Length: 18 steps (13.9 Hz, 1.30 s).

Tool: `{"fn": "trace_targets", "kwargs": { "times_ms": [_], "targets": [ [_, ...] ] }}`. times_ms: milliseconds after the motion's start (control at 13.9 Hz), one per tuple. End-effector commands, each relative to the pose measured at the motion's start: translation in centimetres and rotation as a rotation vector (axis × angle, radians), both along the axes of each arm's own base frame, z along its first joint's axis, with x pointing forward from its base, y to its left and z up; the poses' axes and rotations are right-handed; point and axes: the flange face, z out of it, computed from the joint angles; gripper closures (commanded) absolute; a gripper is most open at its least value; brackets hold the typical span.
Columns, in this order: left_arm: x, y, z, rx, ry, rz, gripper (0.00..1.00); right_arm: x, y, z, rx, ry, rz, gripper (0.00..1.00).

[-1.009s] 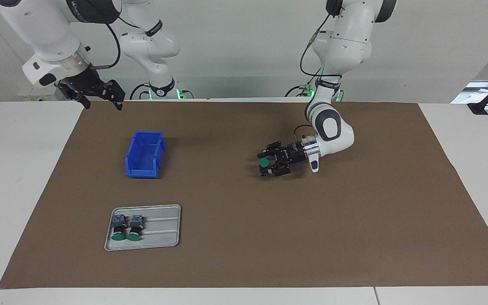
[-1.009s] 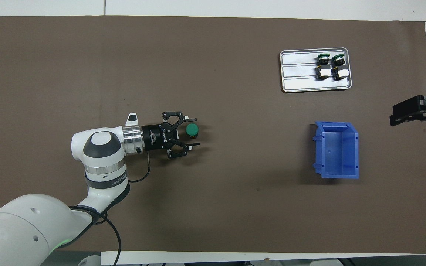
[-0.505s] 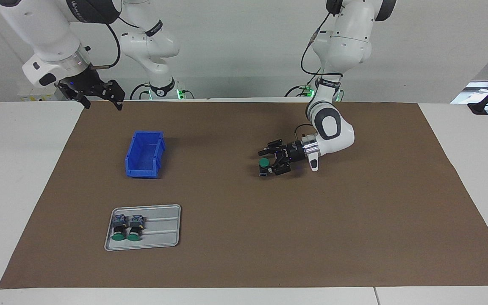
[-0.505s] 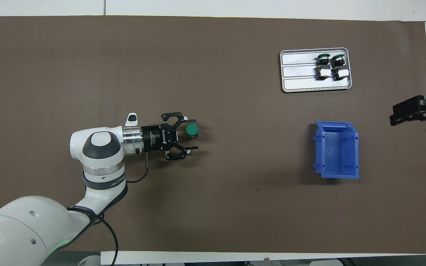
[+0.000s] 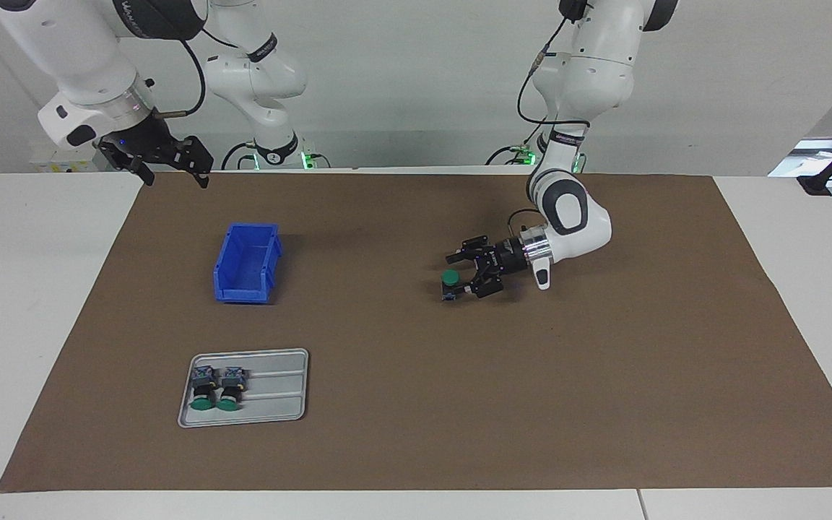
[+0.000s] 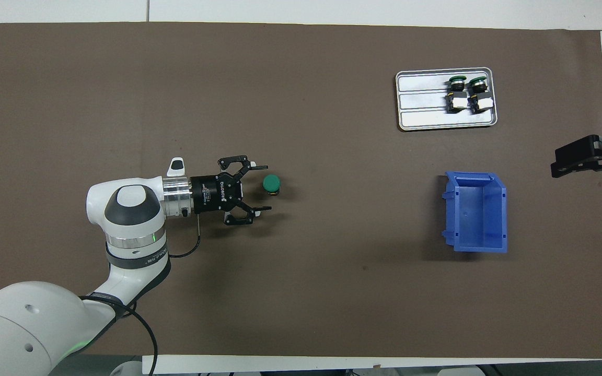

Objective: Place and press button with both arms
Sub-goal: 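Open the left gripper and back it away from the button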

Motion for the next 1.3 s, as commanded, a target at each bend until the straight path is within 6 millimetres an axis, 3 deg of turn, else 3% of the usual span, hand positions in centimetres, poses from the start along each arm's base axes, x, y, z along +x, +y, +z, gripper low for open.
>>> {"fn": "trace_targets", "kwargs": {
  "times_ms": [0, 288, 360, 505, 721, 1009, 1225],
  "targets": [
    [-0.1, 1.7, 2.4, 0.036, 0.011, -0.010, 0.00, -0.6, -0.2, 0.0, 0.005, 0.005, 0.018, 0.01],
    [1.0, 3.6, 5.4, 0.140, -0.018, -0.044, 0.00, -0.6, -0.2, 0.0, 0.005, 0.005, 0.018, 0.01],
    [1.0, 3.4, 6.3, 0.192, -0.041, -0.049, 0.00, -0.6, -0.2, 0.0, 0.005, 0.005, 0.018, 0.01],
    [1.1, 0.7, 8.1, 0.297, -0.068, -0.108, 0.00, -0.6, -0.2, 0.0, 0.005, 0.005, 0.018, 0.01],
    [1.2, 0.6, 10.7, 0.366, -0.082, -0.129, 0.00, -0.6, -0.2, 0.0, 0.005, 0.005, 0.018, 0.01],
    [0.9, -1.7, 13.0, 0.540, -0.267, -0.350, 0.00, -0.6, -0.2, 0.0, 0.005, 0.005, 0.018, 0.01],
    [2.9, -1.6, 15.5, 0.532, -0.322, -0.310, 0.00, -0.7, -0.2, 0.1, 0.005, 0.004, 0.018, 0.01]
  ]
}}
